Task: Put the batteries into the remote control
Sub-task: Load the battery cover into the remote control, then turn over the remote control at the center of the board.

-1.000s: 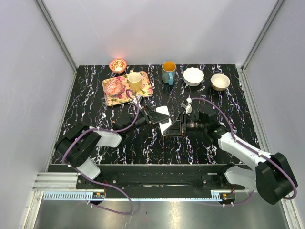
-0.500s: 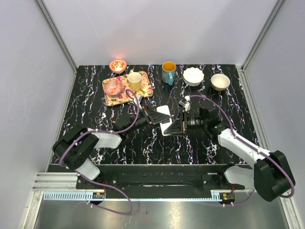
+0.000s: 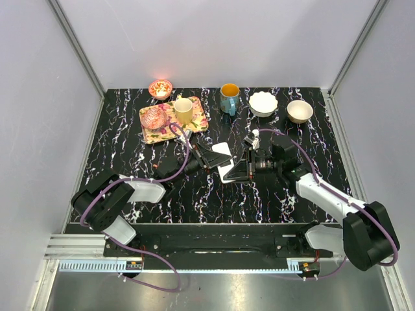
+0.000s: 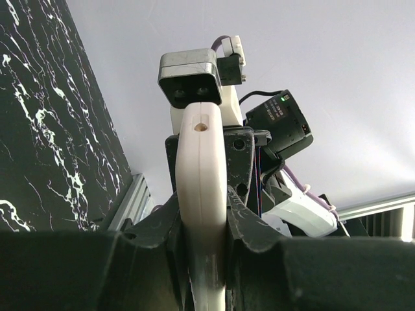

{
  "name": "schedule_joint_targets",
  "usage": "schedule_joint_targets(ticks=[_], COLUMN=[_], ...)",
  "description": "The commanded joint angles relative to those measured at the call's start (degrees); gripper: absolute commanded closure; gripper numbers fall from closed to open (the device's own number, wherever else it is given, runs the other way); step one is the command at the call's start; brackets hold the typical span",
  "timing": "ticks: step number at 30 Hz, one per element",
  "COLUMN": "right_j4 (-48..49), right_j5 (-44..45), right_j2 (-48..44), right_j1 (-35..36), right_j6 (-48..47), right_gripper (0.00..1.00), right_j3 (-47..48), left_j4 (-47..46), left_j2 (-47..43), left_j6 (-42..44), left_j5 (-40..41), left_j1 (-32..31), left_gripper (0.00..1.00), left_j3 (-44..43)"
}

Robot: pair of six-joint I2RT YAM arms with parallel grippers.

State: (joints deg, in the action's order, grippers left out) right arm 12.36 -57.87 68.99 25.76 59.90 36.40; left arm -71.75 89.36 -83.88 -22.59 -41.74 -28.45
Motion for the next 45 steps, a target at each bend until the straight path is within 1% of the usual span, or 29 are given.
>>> schedule_joint_targets(ticks=[1, 4, 5, 6, 8, 9, 10, 13, 15, 22, 24, 27, 31, 34, 42, 45], right_j4=[10.5, 11.8, 12.1, 12.9, 12.2, 10.1, 8.6, 3.6, 1.2, -5.4, -6.9, -7.6, -6.9, -6.2, -3.8, -2.5], right_j5=[20.3, 16.9, 14.9, 13.5, 10.3, 10.0, 9.8, 8.7, 7.5, 5.9, 6.4, 7.2, 7.4, 6.7, 4.3, 3.9], right_j2=[1.9, 2.8, 2.9, 2.9, 2.3, 1.8, 1.1, -1.3, -2.2, -4.8, -6.5, -9.0, -11.2, -11.1, -8.8, -7.6], right_j1=[-5.6, -5.6, -5.6, -5.6, -5.5, -5.5, -5.6, -5.6, -5.5, -5.5, -5.6, -5.6, -5.6, -5.5, -5.5, -5.0], right_j6=[4.7, 4.4, 4.4, 3.9, 2.8, 1.2, 0.1, -3.5, -5.0, -9.2, -9.7, -9.8, -9.1, -8.8, -8.8, -8.6], right_gripper=[1.00, 1.00, 0.96, 0.83, 0.70, 0.65, 0.57, 0.47, 0.44, 0.41, 0.35, 0.26, 0.25, 0.28, 0.35, 0.38], right_j3=[5.4, 5.1, 4.9, 4.6, 4.6, 4.6, 4.6, 5.3, 5.6, 5.4, 4.6, 3.0, 0.6, -0.4, -1.0, -0.8], left_j4=[-19.3, -19.5, -19.4, -19.4, -19.4, -19.5, -19.7, -20.6, -21.0, -21.0, -20.3, -17.7, -14.4, -13.6, -8.7, -8.3], left_j2=[-2.1, -1.9, -1.8, -1.7, -1.3, -1.1, -0.7, 0.3, 0.8, 1.6, 1.6, 1.3, 1.3, 1.3, -1.4, -1.3], left_j6=[2.2, 2.3, 2.4, 2.5, 2.5, 2.4, 2.3, 1.4, 1.0, 1.0, 1.3, 2.7, 3.0, 2.1, 4.0, 4.0], left_j5=[-19.4, -19.6, -19.6, -19.5, -19.4, -19.4, -19.3, -19.2, -19.3, -18.0, -17.4, -13.8, -8.8, -6.4, -6.2, -6.4], left_j1=[-7.0, -7.1, -7.0, -6.8, -6.6, -6.4, -6.4, -6.1, -5.8, -5.0, -4.4, -3.1, 0.2, 1.8, 2.4, 2.5], left_gripper=[1.00, 1.00, 1.00, 1.00, 1.00, 1.00, 1.00, 1.00, 1.00, 1.00, 1.00, 1.00, 1.00, 1.00, 1.00, 1.00], left_j3=[1.7, 1.6, 1.2, 1.1, 0.6, 0.4, 0.1, 0.0, -0.1, -0.6, -0.8, -0.5, 1.0, 1.1, -1.5, -2.0])
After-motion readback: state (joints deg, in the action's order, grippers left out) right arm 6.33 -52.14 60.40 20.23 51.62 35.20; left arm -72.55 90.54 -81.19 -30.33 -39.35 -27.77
